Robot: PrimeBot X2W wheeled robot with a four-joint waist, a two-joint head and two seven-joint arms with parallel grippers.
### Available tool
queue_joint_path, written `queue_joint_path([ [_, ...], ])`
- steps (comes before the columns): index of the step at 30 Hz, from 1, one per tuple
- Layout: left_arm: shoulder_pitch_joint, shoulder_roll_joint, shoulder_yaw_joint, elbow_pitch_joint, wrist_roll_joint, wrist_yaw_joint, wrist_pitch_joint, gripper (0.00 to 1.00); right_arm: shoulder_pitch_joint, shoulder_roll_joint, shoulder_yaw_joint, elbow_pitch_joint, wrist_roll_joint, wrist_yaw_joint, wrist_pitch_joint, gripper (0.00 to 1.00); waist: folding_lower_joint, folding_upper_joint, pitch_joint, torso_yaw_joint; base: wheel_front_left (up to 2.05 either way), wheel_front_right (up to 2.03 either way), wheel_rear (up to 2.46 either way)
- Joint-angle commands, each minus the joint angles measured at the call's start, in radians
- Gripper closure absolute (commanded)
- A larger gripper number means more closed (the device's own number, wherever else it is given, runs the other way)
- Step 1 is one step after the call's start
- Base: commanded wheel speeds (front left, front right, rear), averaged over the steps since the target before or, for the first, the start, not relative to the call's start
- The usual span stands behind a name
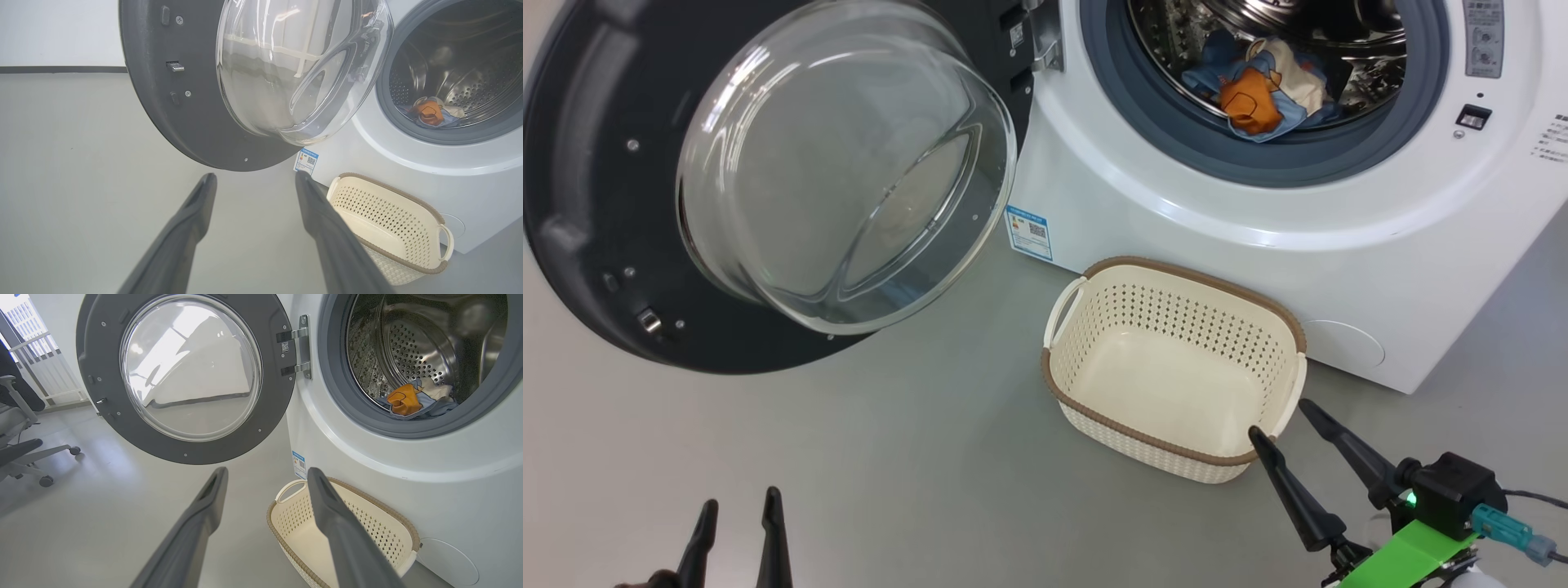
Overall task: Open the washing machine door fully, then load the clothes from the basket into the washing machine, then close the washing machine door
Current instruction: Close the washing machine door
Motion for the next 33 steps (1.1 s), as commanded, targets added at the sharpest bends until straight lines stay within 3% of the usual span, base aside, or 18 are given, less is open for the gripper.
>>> queue_joint_path([
  [1, -0.006, 0.012, 0.034, -0.033, -0.011, 0.011, -0.006, 0.00, -0.029, -0.025, 0.023, -0.018, 0.006, 0.003, -0.005, 0.00, 0.0000, 0.0000, 0.005, 0.005, 0.00, 0.00, 0.00],
  [11, -0.001, 0.012, 0.050, -0.080, -0.062, 0.022, -0.006, 0.00, -0.043, -0.031, 0.039, -0.009, 0.018, 0.003, -0.005, 0.00, 0.0000, 0.0000, 0.002, 0.006, 0.00, 0.00, 0.00],
  [12, -0.006, 0.012, 0.059, -0.093, -0.075, 0.017, -0.006, 0.47, -0.042, -0.030, 0.037, -0.009, 0.019, 0.003, -0.005, 0.00, 0.0000, 0.0000, 0.002, 0.006, 0.00, 0.00, 0.00],
  [15, -0.027, 0.012, 0.112, -0.151, -0.074, -0.008, -0.006, 0.98, -0.031, -0.022, 0.025, -0.008, 0.023, 0.003, -0.005, 0.00, 0.0000, 0.0000, 0.000, 0.006, 0.00, 0.00, 0.00],
  [19, -0.118, 0.015, 0.269, -0.232, -0.051, -0.111, -0.006, 1.00, 0.003, -0.007, -0.004, -0.010, 0.022, 0.003, -0.005, 0.00, 0.0000, 0.0000, -0.002, 0.003, 0.00, 0.00, 0.00],
  [23, -0.239, 0.077, 0.370, -0.226, -0.073, -0.179, -0.006, 1.00, 0.025, 0.004, -0.038, -0.014, 0.020, 0.003, -0.005, 0.00, 0.0000, 0.0000, -0.002, -0.002, 0.00, 0.00, 0.00],
  [24, -0.239, 0.077, 0.370, -0.226, -0.073, -0.179, -0.006, 1.00, 0.025, 0.004, -0.038, -0.014, 0.020, 0.003, -0.005, 0.00, 0.0000, 0.0000, -0.002, -0.002, 0.00, 0.00, 0.00],
  [28, -0.369, 0.186, 0.409, -0.138, -0.131, -0.198, -0.006, 1.00, 0.044, 0.012, -0.068, -0.024, 0.013, 0.003, -0.005, 0.00, 0.0000, 0.0000, -0.001, -0.011, 0.00, 0.00, 0.00],
  [33, -0.508, 0.319, 0.386, 0.015, -0.335, -0.200, -0.006, 1.00, 0.046, 0.005, -0.089, -0.036, 0.010, 0.003, -0.005, 0.00, 0.0000, 0.0000, 0.020, -0.036, 0.00, 0.00, 0.00],
])
